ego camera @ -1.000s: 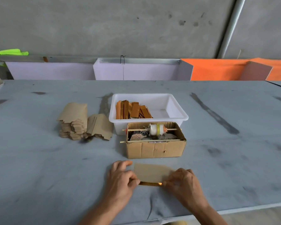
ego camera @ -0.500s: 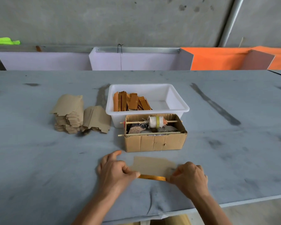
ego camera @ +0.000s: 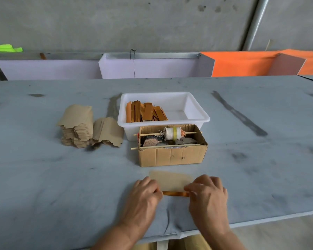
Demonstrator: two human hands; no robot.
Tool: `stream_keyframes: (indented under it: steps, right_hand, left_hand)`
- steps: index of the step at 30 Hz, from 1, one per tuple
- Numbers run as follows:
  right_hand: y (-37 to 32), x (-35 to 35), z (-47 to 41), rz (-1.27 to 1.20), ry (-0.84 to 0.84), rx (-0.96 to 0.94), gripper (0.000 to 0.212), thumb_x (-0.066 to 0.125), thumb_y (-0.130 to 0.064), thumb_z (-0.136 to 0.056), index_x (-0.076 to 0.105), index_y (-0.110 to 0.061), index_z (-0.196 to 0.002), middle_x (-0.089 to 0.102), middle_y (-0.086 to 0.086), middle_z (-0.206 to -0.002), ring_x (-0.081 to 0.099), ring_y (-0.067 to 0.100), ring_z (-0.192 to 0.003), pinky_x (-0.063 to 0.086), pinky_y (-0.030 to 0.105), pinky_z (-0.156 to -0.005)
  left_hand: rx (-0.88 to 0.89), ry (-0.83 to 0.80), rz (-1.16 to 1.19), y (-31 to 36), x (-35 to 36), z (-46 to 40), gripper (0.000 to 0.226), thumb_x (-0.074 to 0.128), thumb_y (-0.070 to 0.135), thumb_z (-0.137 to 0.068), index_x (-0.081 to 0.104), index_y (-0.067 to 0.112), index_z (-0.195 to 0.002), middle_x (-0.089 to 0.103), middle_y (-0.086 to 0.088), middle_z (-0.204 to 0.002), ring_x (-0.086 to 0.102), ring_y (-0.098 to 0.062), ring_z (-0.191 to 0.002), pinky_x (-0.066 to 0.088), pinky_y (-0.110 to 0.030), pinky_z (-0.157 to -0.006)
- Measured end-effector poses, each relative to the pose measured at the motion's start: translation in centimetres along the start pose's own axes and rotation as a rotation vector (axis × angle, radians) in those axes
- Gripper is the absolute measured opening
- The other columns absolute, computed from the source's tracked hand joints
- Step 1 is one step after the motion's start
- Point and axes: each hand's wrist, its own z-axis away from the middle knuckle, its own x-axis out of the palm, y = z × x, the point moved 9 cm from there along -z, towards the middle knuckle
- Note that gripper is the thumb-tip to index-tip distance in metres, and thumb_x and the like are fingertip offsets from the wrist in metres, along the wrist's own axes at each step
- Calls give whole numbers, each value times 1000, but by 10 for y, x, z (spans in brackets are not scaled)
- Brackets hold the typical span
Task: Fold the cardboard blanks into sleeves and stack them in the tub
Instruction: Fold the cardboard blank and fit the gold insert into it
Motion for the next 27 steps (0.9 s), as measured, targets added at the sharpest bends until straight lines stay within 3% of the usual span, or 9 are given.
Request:
stream_keyframes:
  steps: [2, 4, 8, 12, 16, 18, 21, 24, 27]
  right_hand:
    - [-36, -4, 12, -59, 87, -205, 31, 52, -3, -56, 73, -25, -60, 63, -7, -68, 59, 23, -67, 40, 29, -53]
    - [-56, 5, 21, -84, 36, -319, 25, 47, -12, -56, 69, -24, -56, 61, -8, -63, 59, 18, -57, 40, 20, -49]
    - [-36, 22, 22, -96, -61, -262, 16, 59, -9, -44, 68, -19, -54, 63, -6, -65, 61, 14, -55, 36, 14, -39]
    - [-5, 26, 25, -67, -64, -183, 25, 55, -8, -60, 75, -16, -72, 70, -1, -84, 68, 17, -72, 48, 16, -48]
    - [-3, 17, 19, -95, -101, -135, 32, 73, 10, -40, 70, -16, -58, 69, -5, -72, 67, 14, -60, 38, 13, -33]
    - [2, 18, 10, -125, -124, -65, 32, 73, 15, -44, 69, -14, -58, 68, -5, -73, 66, 22, -61, 42, 19, -39]
    - [1, 17, -9, -129, -120, -18, 25, 59, 4, -75, 74, -12, -86, 69, -3, -95, 63, 25, -86, 49, 32, -64]
    - [-6, 25, -31, -60, -173, -99, 28, 59, -22, -89, 64, -20, -116, 60, -4, -117, 52, 20, -109, 44, 29, -85]
    - [-1, 42, -43, 70, -329, -91, 37, 57, -33, -91, 54, -22, -126, 52, -1, -122, 47, 21, -115, 42, 30, -91]
  left_hand:
    - [-19, -23, 26, -1, 2, 3, 28, 80, -6, -47, 60, 13, -51, 53, 2, -62, 52, -16, -60, 39, -25, -52]
    - [-45, -38, 61, 0, 3, 3, 26, 78, -3, -51, 58, 13, -52, 53, 1, -63, 54, -16, -59, 40, -26, -50]
    - [-95, -54, 103, -6, 0, 6, 18, 69, 2, -65, 63, 16, -56, 54, 4, -68, 58, -15, -63, 43, -26, -52]
    - [-183, -107, 129, -16, 3, 13, 29, 81, -7, -47, 69, 16, -60, 58, 6, -69, 58, -12, -63, 43, -22, -53]
    - [-238, -183, 164, -14, 7, 15, 30, 79, -5, -40, 68, 16, -57, 59, 7, -68, 60, -13, -60, 46, -23, -50]
    - [-259, -233, 187, -16, 8, 14, 23, 75, 0, -51, 69, 17, -65, 60, 7, -73, 62, -14, -64, 48, -24, -51]
    - [-400, -224, 191, -35, 6, 7, 21, 51, 10, -84, 67, 18, -96, 59, 5, -96, 61, -17, -88, 47, -29, -75]
    - [-500, -139, 200, -53, 7, -9, 19, 53, 22, -91, 63, 16, -106, 58, 2, -106, 57, -18, -100, 41, -28, -83]
    - [-517, -251, 160, -58, 28, -20, 29, 48, 34, -95, 55, 20, -120, 50, 3, -118, 49, -16, -114, 38, -27, -90]
